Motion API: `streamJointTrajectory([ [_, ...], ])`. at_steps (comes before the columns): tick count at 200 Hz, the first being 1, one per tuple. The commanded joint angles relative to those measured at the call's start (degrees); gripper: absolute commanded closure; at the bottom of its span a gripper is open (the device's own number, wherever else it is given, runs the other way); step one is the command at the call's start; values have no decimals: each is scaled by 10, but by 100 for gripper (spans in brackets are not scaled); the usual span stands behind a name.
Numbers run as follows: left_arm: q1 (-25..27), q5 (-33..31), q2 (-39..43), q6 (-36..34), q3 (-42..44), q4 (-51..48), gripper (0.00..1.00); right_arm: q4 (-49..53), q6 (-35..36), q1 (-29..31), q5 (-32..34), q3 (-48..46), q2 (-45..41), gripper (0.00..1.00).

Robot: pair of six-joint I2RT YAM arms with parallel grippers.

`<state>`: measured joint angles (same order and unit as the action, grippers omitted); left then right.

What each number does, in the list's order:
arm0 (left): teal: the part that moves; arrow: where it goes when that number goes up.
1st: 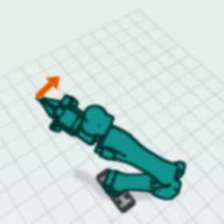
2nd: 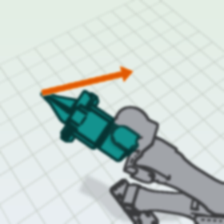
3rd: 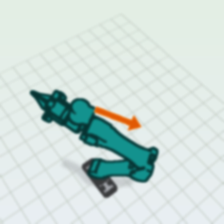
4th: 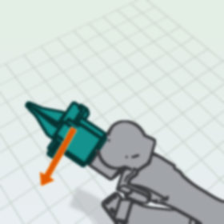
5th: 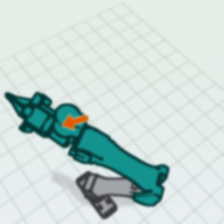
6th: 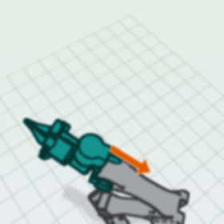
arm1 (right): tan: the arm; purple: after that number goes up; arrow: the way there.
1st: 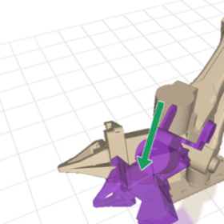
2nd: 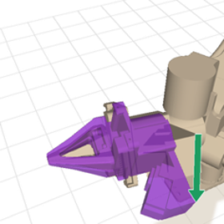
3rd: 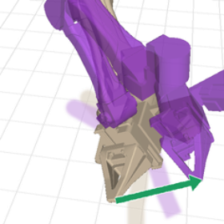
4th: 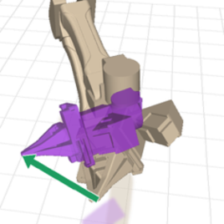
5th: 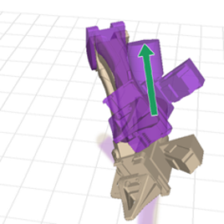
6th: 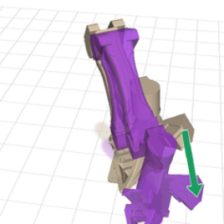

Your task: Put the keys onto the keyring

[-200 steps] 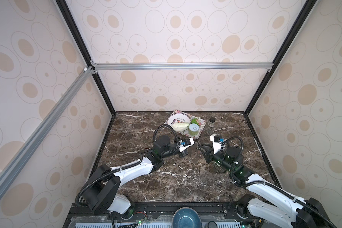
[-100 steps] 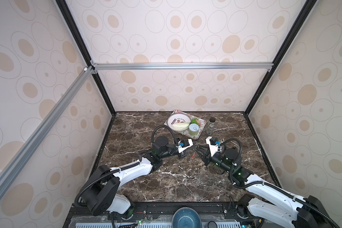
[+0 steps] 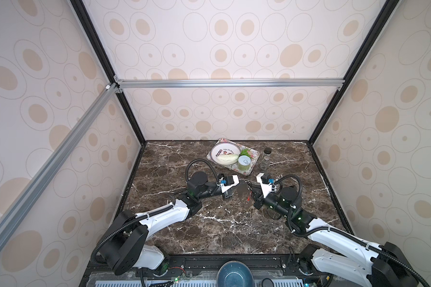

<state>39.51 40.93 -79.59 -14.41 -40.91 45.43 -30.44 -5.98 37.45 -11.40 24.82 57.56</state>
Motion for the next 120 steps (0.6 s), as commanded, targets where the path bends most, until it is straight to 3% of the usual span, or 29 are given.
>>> streamJointTrajectory([
  [1, -7, 13, 18, 18, 4, 59, 100, -4, 15, 6, 0, -1, 4, 100],
  [75, -11, 11, 21, 16, 19, 87, 100, 69, 64, 39, 48, 17, 9, 100],
  [113, -12, -28, 28, 14, 23, 80, 100, 106, 65, 40, 111, 37, -6, 100],
  [120, -13, -36, 31, 14, 25, 80, 94, 124, 66, 40, 127, 46, -5, 100],
])
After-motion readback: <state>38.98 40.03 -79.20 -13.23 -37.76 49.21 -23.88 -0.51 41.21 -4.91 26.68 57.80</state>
